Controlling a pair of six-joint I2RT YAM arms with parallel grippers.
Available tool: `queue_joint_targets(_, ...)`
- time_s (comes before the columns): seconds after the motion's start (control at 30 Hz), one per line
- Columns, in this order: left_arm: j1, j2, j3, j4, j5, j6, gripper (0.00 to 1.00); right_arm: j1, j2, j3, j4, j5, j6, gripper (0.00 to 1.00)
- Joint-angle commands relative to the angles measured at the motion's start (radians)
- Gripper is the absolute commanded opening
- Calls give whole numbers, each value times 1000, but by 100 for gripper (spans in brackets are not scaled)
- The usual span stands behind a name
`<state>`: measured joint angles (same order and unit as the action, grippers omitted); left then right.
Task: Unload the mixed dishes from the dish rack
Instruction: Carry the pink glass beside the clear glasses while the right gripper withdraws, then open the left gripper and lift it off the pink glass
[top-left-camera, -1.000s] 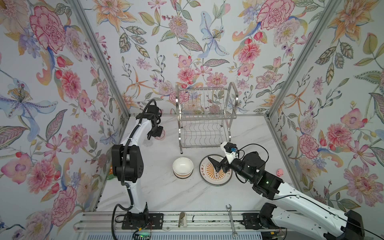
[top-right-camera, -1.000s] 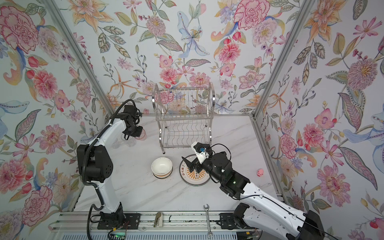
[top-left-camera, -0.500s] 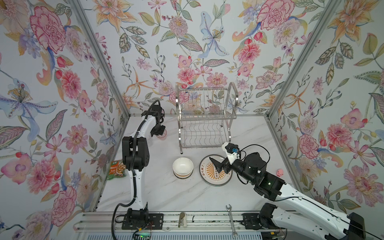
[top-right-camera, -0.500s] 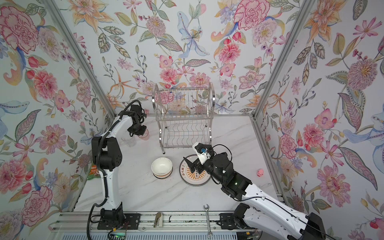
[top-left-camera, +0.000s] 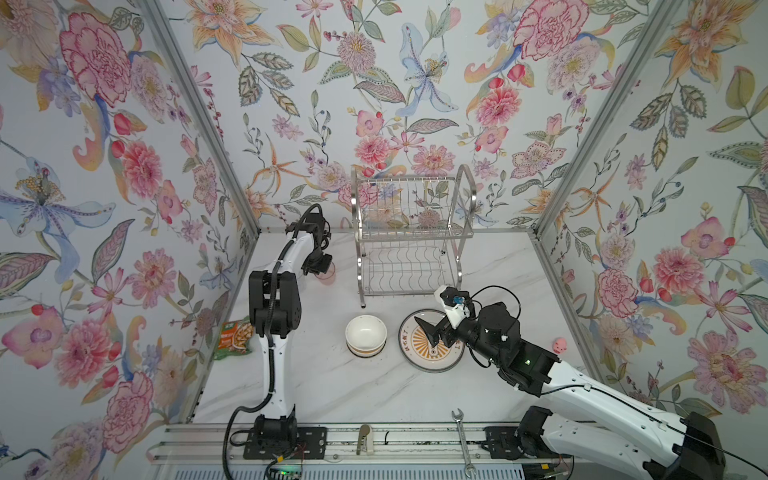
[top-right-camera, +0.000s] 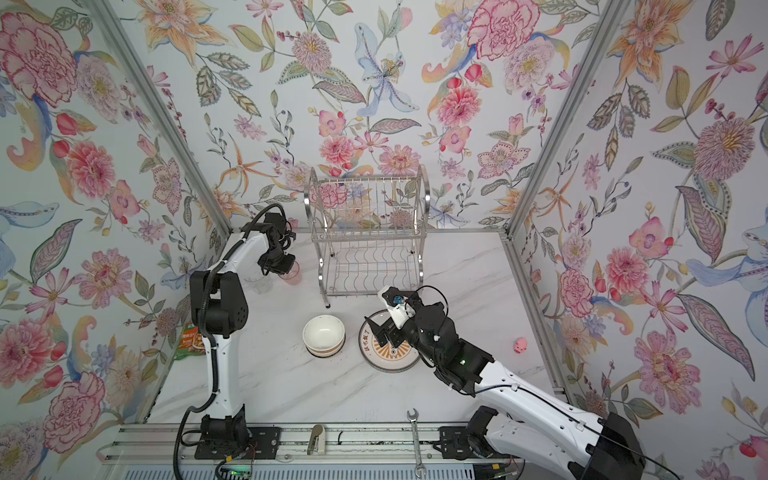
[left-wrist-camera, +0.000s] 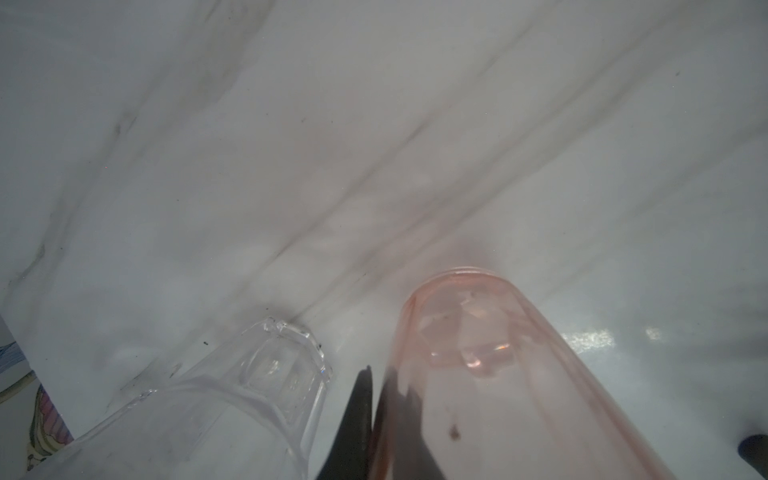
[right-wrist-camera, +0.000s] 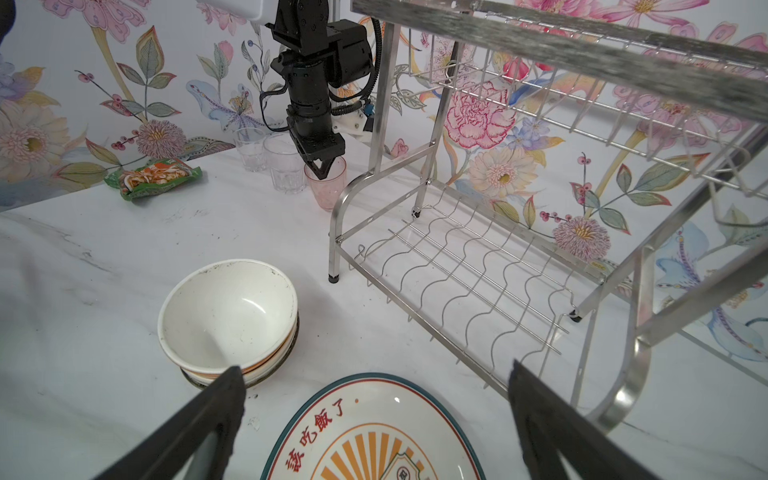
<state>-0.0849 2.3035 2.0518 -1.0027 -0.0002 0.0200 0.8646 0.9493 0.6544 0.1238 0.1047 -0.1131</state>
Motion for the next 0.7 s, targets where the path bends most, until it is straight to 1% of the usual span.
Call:
queue_joint_targets(0.0,10,30,34,-28,26,9,15,9,9,40,21,-10,-18,99)
queue_joint_targets(0.13,10,33,30,-25,29,-2,17,9,2,37,22,-2,-19,99)
queue_joint_targets(0.27,10,26,27,-26,26,-11,23,10,-14,25,24,2,-19,99)
queue_joint_targets(0.3,10,20,26,-26,25,-14,26,9,-18,24,25,2,-19,99)
queue_joint_targets(0.33,9,13,24,-24,24,-15,27,9,-21,22,22,4,-20,99)
queue_joint_targets(0.37,10,5,24,-22,25,-18,31,9,-23,21,23,7,-20,99)
queue_joint_targets(0.43,10,-9,29,-21,32,-20,33,9,-24,19,25,11,-17,99)
queue_joint_targets(0.47,10,-20,29,-18,35,-22,39,10,-24,19,27,12,-16,99)
queue_joint_targets(0.57,10,-38,45,-23,41,-28,47,9,-24,22,31,13,-5,99)
queue_joint_targets(0.6,10,-42,53,-28,39,-29,48,9,-24,21,32,15,-1,99)
queue_joint_targets(0.67,8,-50,79,-51,23,-32,53,10,-26,16,40,22,11,99)
